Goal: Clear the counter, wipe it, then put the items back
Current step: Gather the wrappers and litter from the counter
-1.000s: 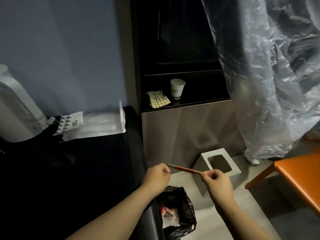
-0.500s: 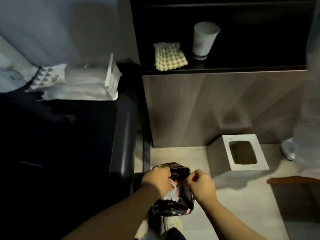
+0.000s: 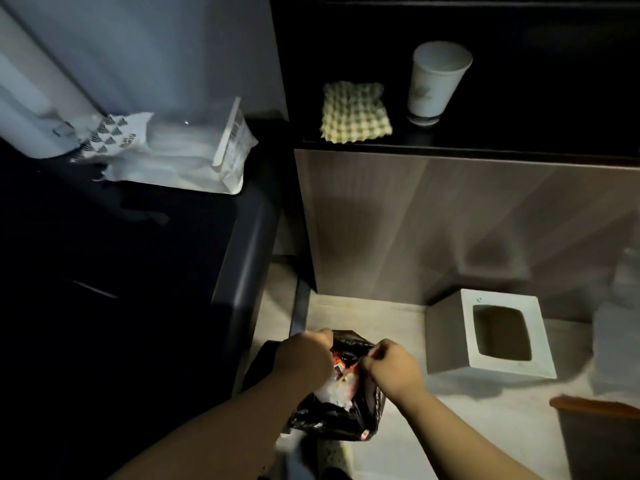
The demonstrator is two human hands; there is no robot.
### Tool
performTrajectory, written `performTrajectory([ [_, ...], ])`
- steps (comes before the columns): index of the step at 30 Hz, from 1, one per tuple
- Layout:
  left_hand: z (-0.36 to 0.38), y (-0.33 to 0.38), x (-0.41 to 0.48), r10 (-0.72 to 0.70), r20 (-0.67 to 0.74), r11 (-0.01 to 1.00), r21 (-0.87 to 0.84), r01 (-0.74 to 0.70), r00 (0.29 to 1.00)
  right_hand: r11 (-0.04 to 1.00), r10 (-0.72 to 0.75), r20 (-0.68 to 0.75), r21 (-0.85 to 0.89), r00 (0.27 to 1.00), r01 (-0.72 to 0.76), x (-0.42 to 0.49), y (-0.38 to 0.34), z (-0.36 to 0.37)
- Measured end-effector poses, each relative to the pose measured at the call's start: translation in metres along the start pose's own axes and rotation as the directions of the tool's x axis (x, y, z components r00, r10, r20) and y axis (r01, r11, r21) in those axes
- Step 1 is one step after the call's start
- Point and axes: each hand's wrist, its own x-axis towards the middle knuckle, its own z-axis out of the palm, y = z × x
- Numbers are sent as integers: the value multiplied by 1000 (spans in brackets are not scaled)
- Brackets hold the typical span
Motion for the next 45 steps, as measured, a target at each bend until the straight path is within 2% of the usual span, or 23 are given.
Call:
performTrajectory([
  [8, -67, -11, -35, 48, -240, 998, 52, -36, 970, 956, -282, -72, -103, 957, 274, -28, -76, -26],
  [14, -121, -58, -81, -30, -430, 999, -1, 32, 902, 805, -556, -62, -287, 829, 519, -70, -150, -27],
  [21, -140, -152, -145, -172, -543, 985, -100, 140, 822, 618, -733, 39, -379, 679, 689, -121, -227, 34],
  [27, -140, -258, -198, -262, -586, 964, -203, 174, 767, 541, -781, 113, -367, 614, 757, -163, -287, 116],
  [29, -138, -295, -213, -281, -590, 958, -223, 182, 757, 532, -785, 126, -362, 606, 765, -174, -307, 145],
  [37, -125, -419, -251, -282, -552, 959, -199, 204, 785, 582, -736, 194, -308, 648, 753, -209, -360, 249],
  [45, -136, -483, -248, -244, -584, 968, -193, 160, 774, 641, -681, 182, -320, 710, 697, -212, -377, 281],
])
